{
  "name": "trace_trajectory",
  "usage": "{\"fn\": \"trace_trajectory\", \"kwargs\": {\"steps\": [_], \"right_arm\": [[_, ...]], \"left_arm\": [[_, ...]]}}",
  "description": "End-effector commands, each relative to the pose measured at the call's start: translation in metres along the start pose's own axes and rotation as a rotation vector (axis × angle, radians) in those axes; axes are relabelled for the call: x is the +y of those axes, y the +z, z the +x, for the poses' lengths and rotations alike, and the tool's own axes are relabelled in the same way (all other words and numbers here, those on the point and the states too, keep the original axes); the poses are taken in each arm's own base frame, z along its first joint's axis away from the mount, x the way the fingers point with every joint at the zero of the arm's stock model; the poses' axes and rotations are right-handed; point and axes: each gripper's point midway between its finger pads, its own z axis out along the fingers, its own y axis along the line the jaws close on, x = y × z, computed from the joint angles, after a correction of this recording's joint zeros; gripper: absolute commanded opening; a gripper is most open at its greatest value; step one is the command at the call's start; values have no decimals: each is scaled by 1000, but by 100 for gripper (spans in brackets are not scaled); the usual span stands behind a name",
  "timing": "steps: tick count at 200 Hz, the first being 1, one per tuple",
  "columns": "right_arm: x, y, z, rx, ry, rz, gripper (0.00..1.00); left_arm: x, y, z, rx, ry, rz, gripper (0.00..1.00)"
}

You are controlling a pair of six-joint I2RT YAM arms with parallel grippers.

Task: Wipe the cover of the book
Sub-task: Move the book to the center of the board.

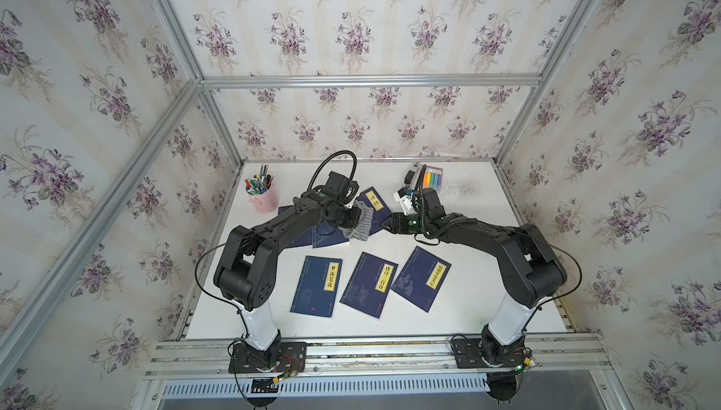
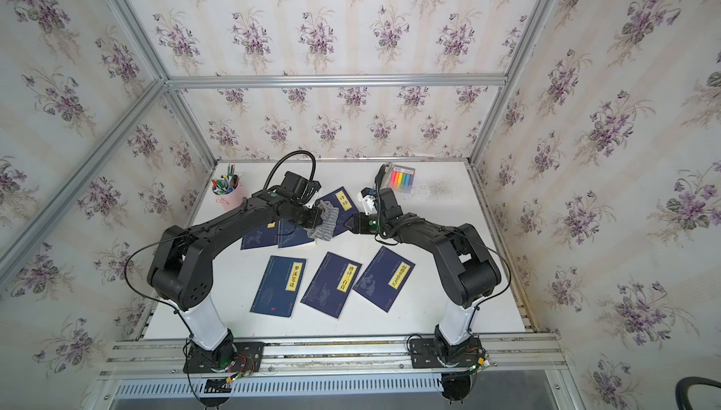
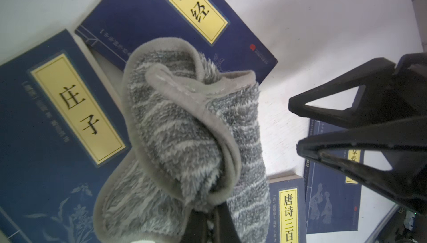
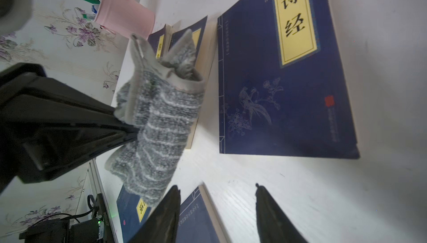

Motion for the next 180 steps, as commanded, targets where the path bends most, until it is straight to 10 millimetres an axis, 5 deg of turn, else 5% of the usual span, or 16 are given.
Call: {"fn": "trace_trajectory", "kwargs": {"steps": [1,51,115,180], "right_arm": [[22,-6,-9,-33,-21,-92,56],[33,-4,-12,-33,-14,-168,58],[43,-2,-12,-40,14,-243,59],[45,0,-14,-45,28,-272,42]], "left_arm": [[-20,-1,-10,-39,36,116,4],[-50,-9,-8,-81,55,297,8],[-65,-9,-13,-114,45,389,10],[-74,-6,-14,-117,58,422,12]]}}
